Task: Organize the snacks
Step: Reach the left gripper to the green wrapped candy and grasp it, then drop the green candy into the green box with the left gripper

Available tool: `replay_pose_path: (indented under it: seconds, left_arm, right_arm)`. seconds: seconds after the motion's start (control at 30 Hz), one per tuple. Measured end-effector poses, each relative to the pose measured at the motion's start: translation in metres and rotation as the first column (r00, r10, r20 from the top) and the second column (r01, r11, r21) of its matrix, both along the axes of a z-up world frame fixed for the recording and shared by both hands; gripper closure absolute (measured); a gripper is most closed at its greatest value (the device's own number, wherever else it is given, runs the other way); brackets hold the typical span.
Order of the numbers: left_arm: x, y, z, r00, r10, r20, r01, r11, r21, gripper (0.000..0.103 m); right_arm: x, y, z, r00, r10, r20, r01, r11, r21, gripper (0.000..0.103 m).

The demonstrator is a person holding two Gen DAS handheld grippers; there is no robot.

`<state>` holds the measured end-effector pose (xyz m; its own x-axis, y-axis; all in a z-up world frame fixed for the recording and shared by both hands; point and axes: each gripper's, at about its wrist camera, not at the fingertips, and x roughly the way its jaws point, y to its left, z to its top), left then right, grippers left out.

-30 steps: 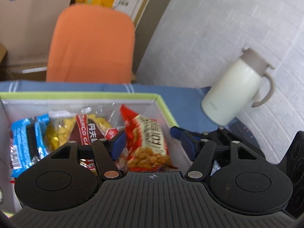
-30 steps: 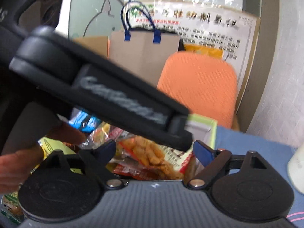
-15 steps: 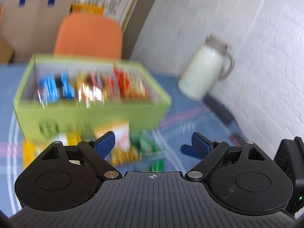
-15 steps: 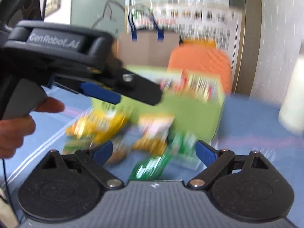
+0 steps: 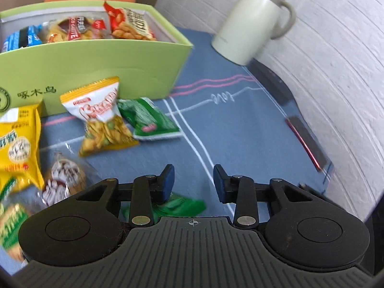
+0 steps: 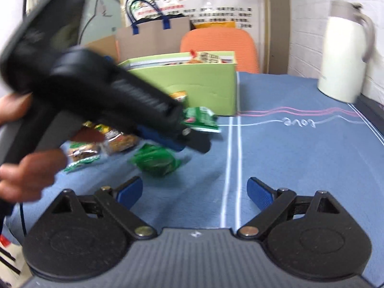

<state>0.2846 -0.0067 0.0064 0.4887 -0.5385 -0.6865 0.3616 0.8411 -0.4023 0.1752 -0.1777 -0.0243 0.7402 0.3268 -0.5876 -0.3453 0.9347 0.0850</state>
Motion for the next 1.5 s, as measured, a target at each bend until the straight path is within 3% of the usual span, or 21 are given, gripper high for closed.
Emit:
replay_pose_path:
  seconds: [0.03,0.13,0.23,0.33,0.4,0.47,0.57,0.6,0.63,0.8,0.93,1.03,1.07,1.13,1.27,1.3,1.37,1.4,1.43,1.5]
  left_arm:
    - [-0.006,0.002,0.005,0.999,0.021,0.030,-0.022,1.000,0.010,0.087]
    - [-0.020,0.019,0.021,0.991,0.092,0.101,-0.092,0.996,0.000,0.064]
    - [-0.021,0.035,0.022,0.988,0.137,0.076,-0.137,0.991,-0.009,0.063]
    - [-0.021,0.039,0.011,0.989,0.145,0.025,-0.145,0.990,-0.002,0.063]
    - [-0.020,0.039,0.002,0.991,0.135,-0.002,-0.135,0.991,-0.008,0.064]
    - [-0.018,0.038,-0.008,0.992,0.124,-0.032,-0.124,0.992,-0.012,0.066]
    - [-0.020,0.036,-0.017,0.994,0.107,-0.029,-0.107,0.994,-0.021,0.071]
    - [-0.023,0.037,-0.018,0.995,0.097,-0.027,-0.098,0.995,-0.024,0.078]
    - [-0.025,0.039,-0.018,0.995,0.098,-0.032,-0.099,0.995,-0.032,0.079]
    - [-0.026,0.056,-0.003,0.992,0.121,-0.026,-0.123,0.988,-0.097,0.081]
    - [-0.003,0.074,0.042,0.986,0.154,0.071,-0.142,0.979,-0.144,0.086]
    - [0.026,0.085,0.077,0.966,0.195,0.173,-0.172,0.975,-0.137,0.086]
    - [0.037,0.089,0.084,0.959,0.209,0.191,-0.185,0.973,-0.136,0.092]
    - [0.062,0.096,0.094,0.952,0.221,0.211,-0.195,0.971,-0.136,0.101]
    - [0.112,0.108,0.084,0.947,0.262,0.188,-0.247,0.964,-0.097,0.101]
    - [0.123,0.111,0.076,0.949,0.269,0.166,-0.258,0.962,-0.089,0.100]
    - [0.138,0.118,0.063,0.949,0.291,0.123,-0.284,0.956,-0.077,0.074]
    - [0.137,0.123,0.061,0.942,0.311,0.123,-0.302,0.949,-0.084,0.070]
    - [0.132,0.127,0.062,0.938,0.314,0.145,-0.302,0.948,-0.099,0.065]
    - [0.117,0.133,0.065,0.931,0.318,0.178,-0.301,0.947,-0.117,0.054]
  right_arm:
    - [-0.002,-0.001,0.001,1.000,0.005,0.003,-0.005,1.000,0.006,0.010]
    - [-0.004,0.005,0.002,0.999,0.052,0.008,-0.052,0.998,0.033,0.010]
    - [0.003,0.019,0.000,0.993,0.120,0.003,-0.120,0.992,0.047,0.010]
    - [0.013,0.040,0.000,0.986,0.168,0.012,-0.168,0.986,-0.008,0.010]
    - [0.018,0.050,-0.003,0.981,0.192,0.008,-0.192,0.981,-0.037,0.011]
    - [0.025,0.054,-0.008,0.980,0.199,-0.010,-0.199,0.978,-0.065,0.017]
    - [0.025,0.058,-0.006,0.980,0.197,0.005,-0.195,0.974,-0.117,0.042]
    - [0.025,0.058,-0.006,0.979,0.202,0.004,-0.200,0.972,-0.125,0.049]
    - [0.024,0.059,-0.004,0.979,0.206,-0.002,-0.205,0.971,-0.121,0.050]
    - [0.028,0.066,0.016,0.972,0.230,0.053,-0.222,0.967,-0.123,0.051]
    - [0.063,0.080,0.057,0.949,0.264,0.171,-0.238,0.958,-0.161,0.051]
    - [0.104,0.097,0.083,0.927,0.295,0.231,-0.255,0.949,-0.187,0.049]
    - [0.120,0.101,0.089,0.922,0.303,0.240,-0.261,0.947,-0.189,0.048]
    - [0.151,0.112,0.093,0.917,0.319,0.239,-0.277,0.941,-0.195,0.046]
    - [0.211,0.128,0.079,0.925,0.344,0.160,-0.316,0.932,-0.175,0.041]
    - [0.225,0.129,0.074,0.930,0.344,0.133,-0.322,0.933,-0.162,0.040]
    - [0.235,0.123,0.074,0.935,0.334,0.117,-0.318,0.938,-0.134,0.040]
    - [0.232,0.116,0.078,0.933,0.332,0.141,-0.315,0.940,-0.129,0.037]
    - [0.227,0.109,0.082,0.932,0.321,0.171,-0.303,0.945,-0.123,0.024]
    - [0.205,0.096,0.087,0.923,0.304,0.235,-0.285,0.952,-0.112,0.009]
